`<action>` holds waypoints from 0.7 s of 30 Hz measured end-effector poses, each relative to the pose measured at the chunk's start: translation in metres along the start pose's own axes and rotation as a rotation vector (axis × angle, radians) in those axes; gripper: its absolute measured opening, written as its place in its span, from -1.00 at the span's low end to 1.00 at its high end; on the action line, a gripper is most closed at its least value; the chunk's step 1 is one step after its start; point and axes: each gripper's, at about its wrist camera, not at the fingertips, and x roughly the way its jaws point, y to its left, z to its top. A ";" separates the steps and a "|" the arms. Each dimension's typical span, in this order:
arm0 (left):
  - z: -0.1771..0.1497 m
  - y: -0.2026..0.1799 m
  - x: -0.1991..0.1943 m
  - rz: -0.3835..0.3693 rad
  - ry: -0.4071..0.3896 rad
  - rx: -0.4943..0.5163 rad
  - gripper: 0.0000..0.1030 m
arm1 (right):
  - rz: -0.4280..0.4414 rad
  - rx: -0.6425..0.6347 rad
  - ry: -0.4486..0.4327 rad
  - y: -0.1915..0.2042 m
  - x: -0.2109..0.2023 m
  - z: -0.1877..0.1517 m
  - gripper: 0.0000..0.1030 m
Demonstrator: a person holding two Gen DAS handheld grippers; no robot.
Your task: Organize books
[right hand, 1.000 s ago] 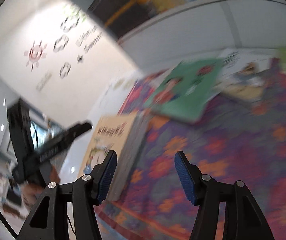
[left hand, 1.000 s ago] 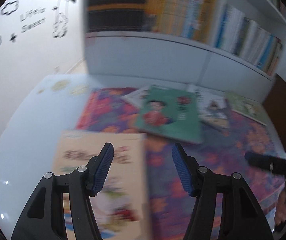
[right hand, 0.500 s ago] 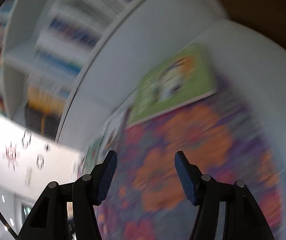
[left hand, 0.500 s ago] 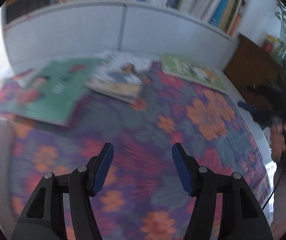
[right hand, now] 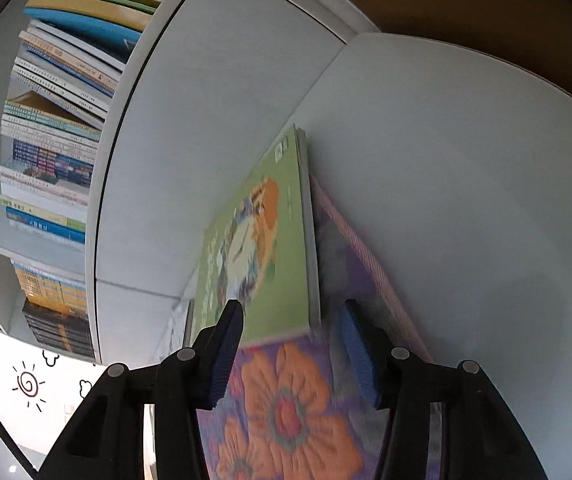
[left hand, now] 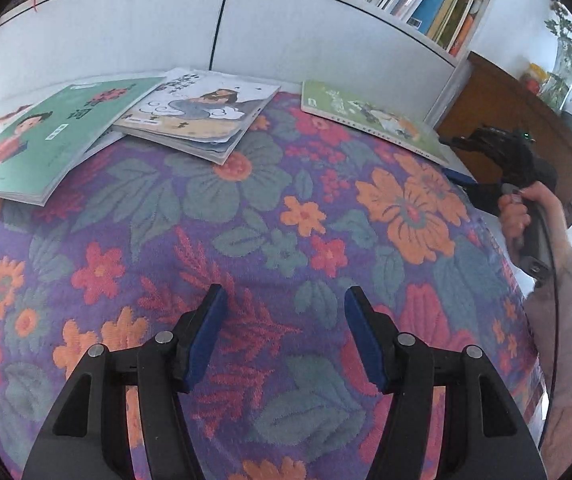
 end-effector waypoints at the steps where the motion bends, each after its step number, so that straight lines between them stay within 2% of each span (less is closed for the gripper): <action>1: 0.000 0.000 0.000 0.000 -0.002 0.003 0.16 | 0.008 -0.003 -0.011 -0.001 0.003 0.002 -0.02; 6: 0.000 0.001 0.001 -0.010 -0.009 -0.003 0.18 | 0.033 -0.034 -0.029 0.002 0.012 0.000 -0.10; 7: 0.000 0.001 0.001 -0.010 -0.009 -0.004 0.18 | 0.042 -0.027 -0.025 0.001 0.012 0.000 -0.18; 8: 0.000 0.001 0.001 -0.010 -0.009 -0.004 0.18 | 0.052 -0.018 -0.007 -0.001 0.013 -0.001 -0.42; 9: 0.000 0.000 0.001 -0.008 -0.009 -0.003 0.18 | 0.050 -0.011 -0.002 -0.003 0.014 -0.002 -0.55; 10: 0.000 0.000 0.001 -0.006 -0.009 -0.002 0.18 | 0.056 0.000 -0.002 -0.004 0.014 -0.003 -0.60; 16: 0.001 0.000 0.001 -0.008 -0.010 -0.003 0.19 | 0.152 -0.035 0.117 0.013 0.017 -0.020 -0.69; 21: 0.002 0.001 -0.001 -0.014 -0.004 -0.021 0.19 | 0.087 -0.137 0.138 0.045 0.022 -0.059 -0.70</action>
